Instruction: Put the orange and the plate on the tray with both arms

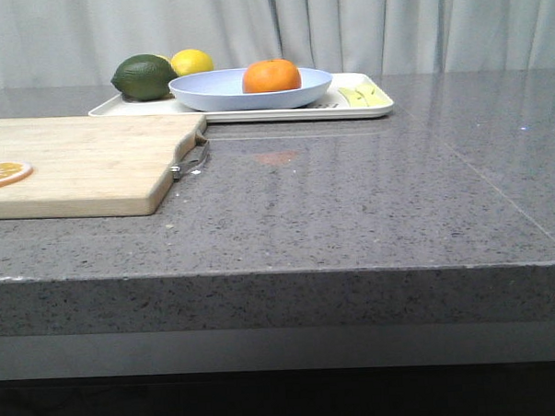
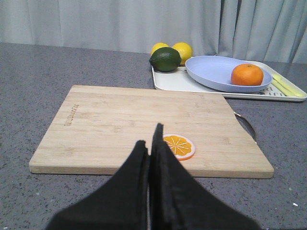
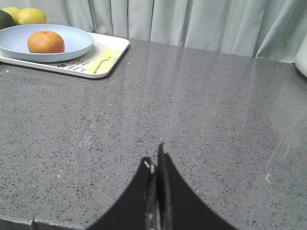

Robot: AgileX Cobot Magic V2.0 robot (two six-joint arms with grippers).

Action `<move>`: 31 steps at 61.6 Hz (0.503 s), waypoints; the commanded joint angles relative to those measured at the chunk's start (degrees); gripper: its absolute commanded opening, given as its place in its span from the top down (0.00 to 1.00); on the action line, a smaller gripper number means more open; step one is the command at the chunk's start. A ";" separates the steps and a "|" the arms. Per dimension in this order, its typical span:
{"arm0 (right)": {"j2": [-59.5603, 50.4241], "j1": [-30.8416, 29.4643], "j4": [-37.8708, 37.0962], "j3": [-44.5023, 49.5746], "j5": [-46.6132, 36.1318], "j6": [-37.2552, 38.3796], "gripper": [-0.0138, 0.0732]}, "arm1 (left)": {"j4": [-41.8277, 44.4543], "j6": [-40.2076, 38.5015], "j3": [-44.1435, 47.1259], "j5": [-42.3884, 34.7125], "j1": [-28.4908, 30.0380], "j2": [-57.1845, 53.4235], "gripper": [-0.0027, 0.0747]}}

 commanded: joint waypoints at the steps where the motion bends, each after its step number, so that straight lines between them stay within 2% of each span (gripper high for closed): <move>1: 0.66 -0.31 -0.27 -1.38 -4.91 -0.38 0.91 | -0.06 -0.42 -1.49 -4.76 0.16 0.73 0.99; 9: 0.66 -0.31 -0.27 -1.38 -4.91 -0.38 0.91 | -0.56 -0.42 0.03 -7.95 1.42 0.37 0.99; 22: 0.66 -0.31 -0.27 -1.38 -4.85 -0.38 0.91 | -7.42 4.48 6.39 -12.11 9.64 -3.66 0.99; 31: 0.72 -0.31 -0.27 -1.38 -4.86 -0.38 0.91 | -8.29 4.85 10.70 -14.66 12.26 -4.10 0.99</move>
